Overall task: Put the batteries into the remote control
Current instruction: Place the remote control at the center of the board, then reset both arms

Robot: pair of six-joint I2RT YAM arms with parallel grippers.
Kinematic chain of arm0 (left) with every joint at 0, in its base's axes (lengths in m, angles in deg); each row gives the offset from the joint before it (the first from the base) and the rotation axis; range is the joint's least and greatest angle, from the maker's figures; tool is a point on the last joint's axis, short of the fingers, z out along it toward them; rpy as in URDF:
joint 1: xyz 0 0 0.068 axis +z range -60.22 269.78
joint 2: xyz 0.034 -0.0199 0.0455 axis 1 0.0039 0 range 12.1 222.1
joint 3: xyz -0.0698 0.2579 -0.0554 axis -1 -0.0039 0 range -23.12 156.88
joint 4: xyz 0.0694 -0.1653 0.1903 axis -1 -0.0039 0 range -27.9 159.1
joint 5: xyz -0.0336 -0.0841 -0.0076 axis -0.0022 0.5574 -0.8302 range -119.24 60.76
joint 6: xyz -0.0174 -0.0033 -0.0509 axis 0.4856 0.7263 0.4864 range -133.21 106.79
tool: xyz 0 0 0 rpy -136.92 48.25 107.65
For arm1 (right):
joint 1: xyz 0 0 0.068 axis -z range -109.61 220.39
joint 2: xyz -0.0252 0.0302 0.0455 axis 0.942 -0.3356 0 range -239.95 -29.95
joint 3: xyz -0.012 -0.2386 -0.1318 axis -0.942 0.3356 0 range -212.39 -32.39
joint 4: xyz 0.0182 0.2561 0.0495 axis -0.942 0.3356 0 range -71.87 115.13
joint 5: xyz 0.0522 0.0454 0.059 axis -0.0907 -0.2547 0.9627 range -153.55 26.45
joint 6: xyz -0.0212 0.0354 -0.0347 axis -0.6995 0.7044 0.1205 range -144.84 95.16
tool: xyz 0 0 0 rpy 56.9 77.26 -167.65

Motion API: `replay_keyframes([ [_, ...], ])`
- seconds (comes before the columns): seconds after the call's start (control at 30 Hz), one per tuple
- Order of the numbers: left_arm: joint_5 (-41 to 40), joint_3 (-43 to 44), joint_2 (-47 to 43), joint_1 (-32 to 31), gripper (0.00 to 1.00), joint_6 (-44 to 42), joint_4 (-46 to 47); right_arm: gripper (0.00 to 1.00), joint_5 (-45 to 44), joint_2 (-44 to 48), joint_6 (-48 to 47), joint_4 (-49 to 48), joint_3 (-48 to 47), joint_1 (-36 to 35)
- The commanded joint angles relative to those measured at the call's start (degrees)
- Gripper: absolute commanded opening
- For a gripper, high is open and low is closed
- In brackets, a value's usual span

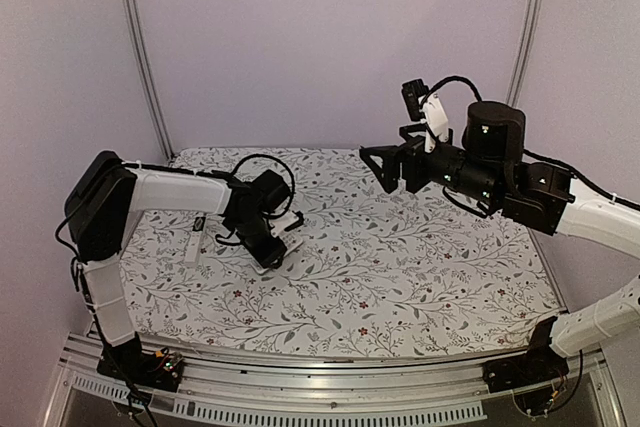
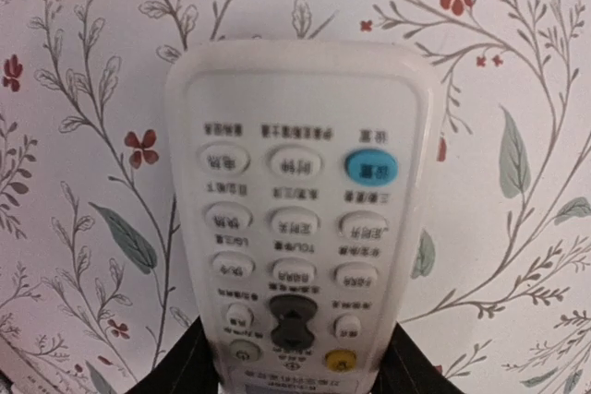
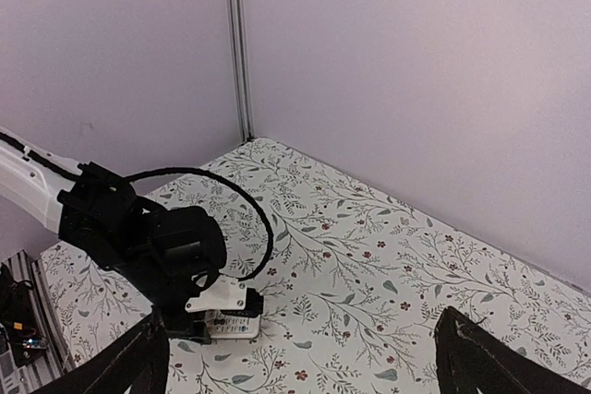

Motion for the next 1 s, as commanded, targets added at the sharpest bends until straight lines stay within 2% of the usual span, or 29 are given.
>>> replay_keyframes([
  [0.0,-2.3,4.0,3.8,1.4,0.12,-2.3,-8.6,0.99,-2.0,2.7,0.5,1.7,2.0,0.1],
  [0.03,-2.6,4.5,4.9,1.3,0.15,-2.3,-9.5,0.99,-2.0,2.8,0.4,1.7,2.1,0.2],
  [0.1,-2.3,4.8,5.9,1.3,0.25,-2.6,-9.8,0.99,-2.1,3.0,0.1,1.7,2.4,0.2],
  [0.27,0.0,5.3,4.8,1.3,0.62,-3.1,-8.6,0.99,-3.1,3.4,-0.3,1.8,2.5,0.3],
  [0.33,0.3,5.6,2.0,1.3,0.96,-2.0,-6.7,0.99,-3.9,2.9,-0.1,3.0,2.2,1.4],
  [0.37,0.7,5.6,-0.3,1.3,0.99,-1.6,-4.9,0.99,-3.8,2.5,0.7,4.0,2.0,2.7],
  [0.47,2.7,3.8,-8.0,1.3,1.00,-0.6,2.4,0.99,-2.9,1.2,4.6,6.3,2.3,8.0],
  [0.6,2.3,-3.0,-17.6,3.0,1.00,2.4,17.1,0.99,-2.4,0.7,9.4,6.6,5.7,16.4],
  [0.77,-1.6,-16.9,-28.4,13.0,1.00,13.1,35.6,0.99,6.3,3.1,15.8,4.8,14.5,33.9],
  [0.83,-6.1,-23.6,-33.1,16.6,1.00,16.7,43.9,0.99,9.0,6.2,17.7,2.5,19.6,41.0],
  [0.97,-22.0,-36.1,-41.5,21.0,1.00,18.2,54.9,0.99,13.5,13.4,19.5,-2.6,30.3,52.1],
])
